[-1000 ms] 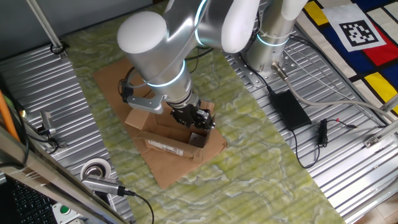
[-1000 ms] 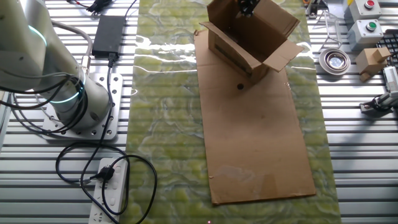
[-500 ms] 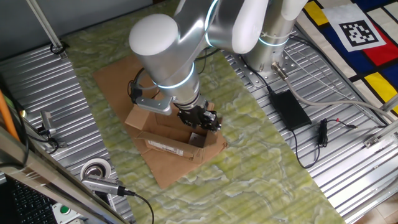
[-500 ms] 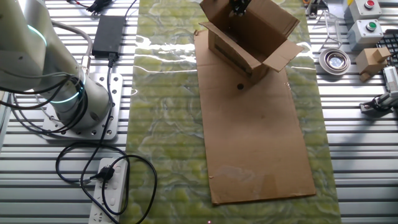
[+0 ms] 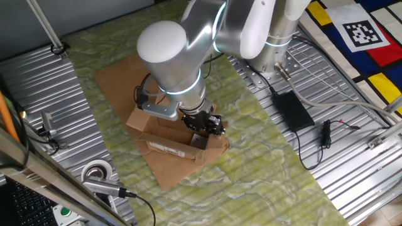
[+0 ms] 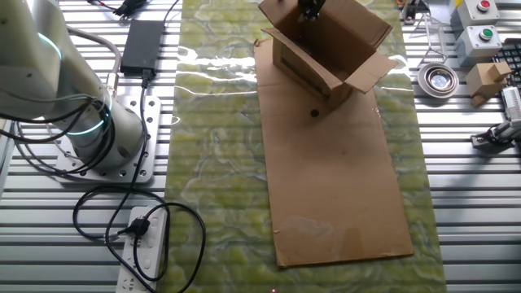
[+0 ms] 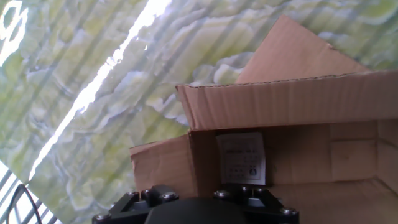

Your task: Open a box

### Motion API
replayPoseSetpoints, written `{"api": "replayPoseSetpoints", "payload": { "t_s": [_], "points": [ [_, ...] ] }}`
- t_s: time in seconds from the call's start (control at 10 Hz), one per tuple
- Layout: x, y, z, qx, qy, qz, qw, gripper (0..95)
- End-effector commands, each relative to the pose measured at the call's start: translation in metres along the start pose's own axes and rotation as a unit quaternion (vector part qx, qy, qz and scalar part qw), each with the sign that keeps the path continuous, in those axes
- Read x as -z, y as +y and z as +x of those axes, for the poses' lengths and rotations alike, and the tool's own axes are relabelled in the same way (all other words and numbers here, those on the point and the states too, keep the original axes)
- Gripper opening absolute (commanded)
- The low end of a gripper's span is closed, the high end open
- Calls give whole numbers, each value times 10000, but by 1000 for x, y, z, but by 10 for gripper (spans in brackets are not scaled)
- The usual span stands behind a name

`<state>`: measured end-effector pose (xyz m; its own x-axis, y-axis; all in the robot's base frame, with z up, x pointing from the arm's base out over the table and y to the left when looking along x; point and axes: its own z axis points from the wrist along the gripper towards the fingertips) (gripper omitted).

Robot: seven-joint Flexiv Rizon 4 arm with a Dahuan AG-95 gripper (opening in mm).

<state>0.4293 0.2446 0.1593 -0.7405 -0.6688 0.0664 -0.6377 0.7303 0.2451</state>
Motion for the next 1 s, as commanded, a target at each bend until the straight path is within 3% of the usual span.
{"api": "replayPoseSetpoints", "payload": {
  "t_s": [0.1,1.0],
  "points": [
    [-4,-2,1,43,-17,16,10000,570],
    [-24,-5,-2,116,-99,126,9998,570]
  ]
}}
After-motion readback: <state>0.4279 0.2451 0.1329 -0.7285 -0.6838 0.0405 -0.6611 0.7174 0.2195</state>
